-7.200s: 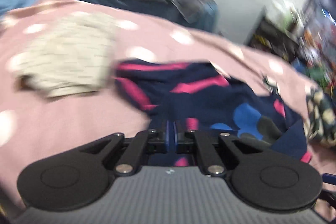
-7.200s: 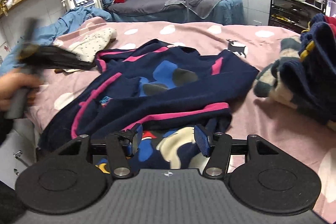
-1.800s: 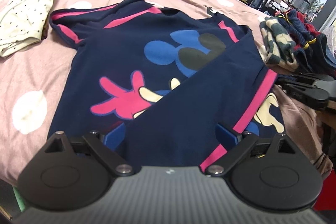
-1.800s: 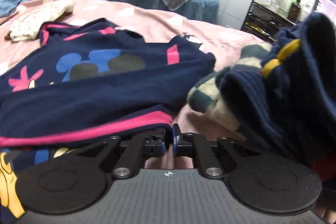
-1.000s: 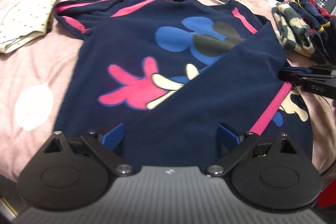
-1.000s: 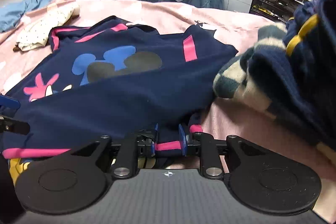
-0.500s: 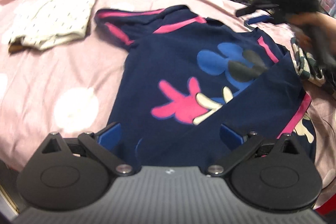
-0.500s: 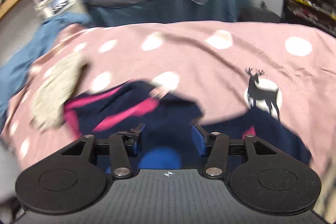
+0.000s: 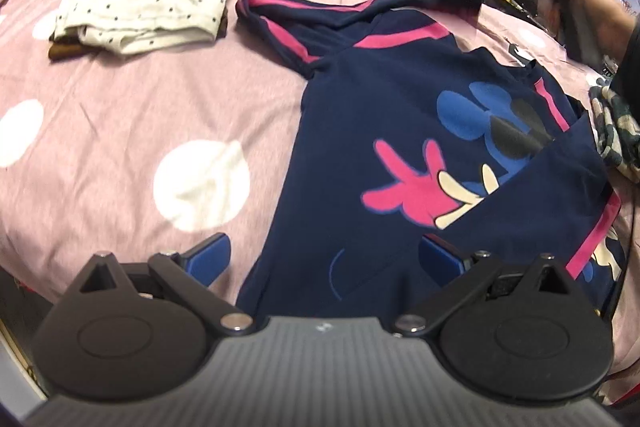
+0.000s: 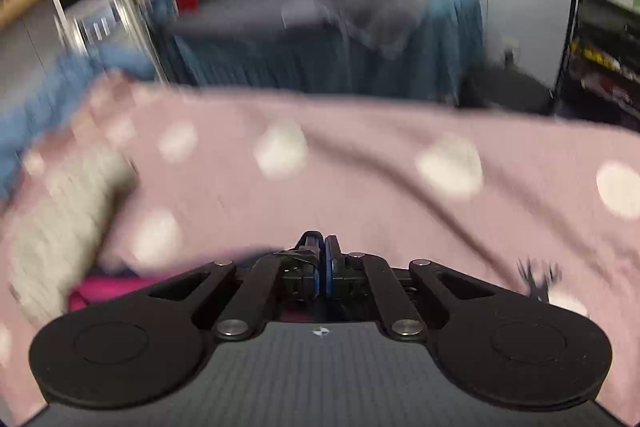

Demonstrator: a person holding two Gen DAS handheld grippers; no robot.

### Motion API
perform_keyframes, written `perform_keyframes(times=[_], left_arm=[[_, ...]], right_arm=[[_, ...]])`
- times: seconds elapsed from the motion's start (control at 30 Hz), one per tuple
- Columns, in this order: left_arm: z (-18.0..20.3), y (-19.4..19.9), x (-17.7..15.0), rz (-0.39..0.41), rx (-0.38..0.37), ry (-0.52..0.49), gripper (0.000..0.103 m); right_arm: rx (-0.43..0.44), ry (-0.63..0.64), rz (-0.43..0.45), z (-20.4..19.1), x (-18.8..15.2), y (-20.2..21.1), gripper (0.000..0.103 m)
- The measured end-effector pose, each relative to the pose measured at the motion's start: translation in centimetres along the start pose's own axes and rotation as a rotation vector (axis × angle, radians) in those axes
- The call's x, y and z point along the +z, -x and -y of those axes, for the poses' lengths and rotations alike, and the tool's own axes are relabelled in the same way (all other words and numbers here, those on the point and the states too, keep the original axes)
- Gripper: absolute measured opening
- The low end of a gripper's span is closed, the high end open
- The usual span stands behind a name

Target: Fold small clothes

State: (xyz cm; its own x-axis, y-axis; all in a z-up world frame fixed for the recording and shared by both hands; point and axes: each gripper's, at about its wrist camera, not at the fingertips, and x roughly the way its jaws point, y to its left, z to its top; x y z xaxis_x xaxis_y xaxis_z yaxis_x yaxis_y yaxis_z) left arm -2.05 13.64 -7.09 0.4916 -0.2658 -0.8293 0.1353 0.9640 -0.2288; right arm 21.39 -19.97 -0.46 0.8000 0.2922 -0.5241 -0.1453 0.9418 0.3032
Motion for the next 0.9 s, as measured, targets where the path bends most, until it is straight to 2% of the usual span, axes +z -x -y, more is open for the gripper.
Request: perform_keyframes(times=[0.1,0.13,0.2,0.23,0.37,0.5,0.6,0.67,0.73,0.8,0.83,0.87,0.9], left_arm=[[0.3,0.0,0.2,-0.001,-0.002,0.005,0.102],[0.3,0.0,0.1,-0.001,-0.003,0.005,0.102],[0.4,0.2,0.1,0.001,-0.001,0.007,0.102],[0.5,0.4,0.2,0.006,0.000,0.010,0.102],[0.3,1.1,0.2,0.023,-0.003,0.021,0.102],[-0.5,1.2,0.4,0.019,0.001,0.041,0.102],[-1.3,1.1,0.7,0.017,0.023,0.061,0.102],[-1.7,1.2,1.0,0.023,0.040,0.080,0.102],[-1.8,1.3,1.3,0.023,0.052,0.080,0.102],[-1.4,1.4,1.4,0.028,0.058,0.070,0.102],[-1.1,1.6,1.5,0.031,0.054,0.069,0.102],[-0.9,1.8,1.4,0.031,0.045,0.069,0.102],[-0.5,1.9,1.3,0.032,0.033,0.065,0.102]], right_arm=[[0.140,0.002,0.258,-3.2,3.2,6.1,0.004],[0.210,0.010,0.326,-4.2,4.4,8.4,0.004],[0.348,0.056,0.371,-6.0,5.4,12.4,0.004],[0.360,0.097,0.363,-7.0,5.4,14.5,0.004],[0.297,0.185,0.243,-7.4,1.8,20.2,0.004],[0.278,0.333,0.000,-6.0,-5.9,23.1,0.004],[0.292,0.588,-0.176,-7.5,-13.6,24.2,0.004],[0.349,0.764,-0.301,-8.8,-18.6,25.2,0.004],[0.387,0.740,-0.438,-9.3,-21.2,24.6,0.006],[0.439,0.630,-0.499,-8.2,-23.1,24.3,0.016],[0.456,0.534,-0.512,-7.3,-23.3,24.0,0.035],[0.445,0.463,-0.515,-6.6,-23.1,23.7,0.046],[0.427,0.401,-0.482,-5.7,-22.8,23.7,0.050]])
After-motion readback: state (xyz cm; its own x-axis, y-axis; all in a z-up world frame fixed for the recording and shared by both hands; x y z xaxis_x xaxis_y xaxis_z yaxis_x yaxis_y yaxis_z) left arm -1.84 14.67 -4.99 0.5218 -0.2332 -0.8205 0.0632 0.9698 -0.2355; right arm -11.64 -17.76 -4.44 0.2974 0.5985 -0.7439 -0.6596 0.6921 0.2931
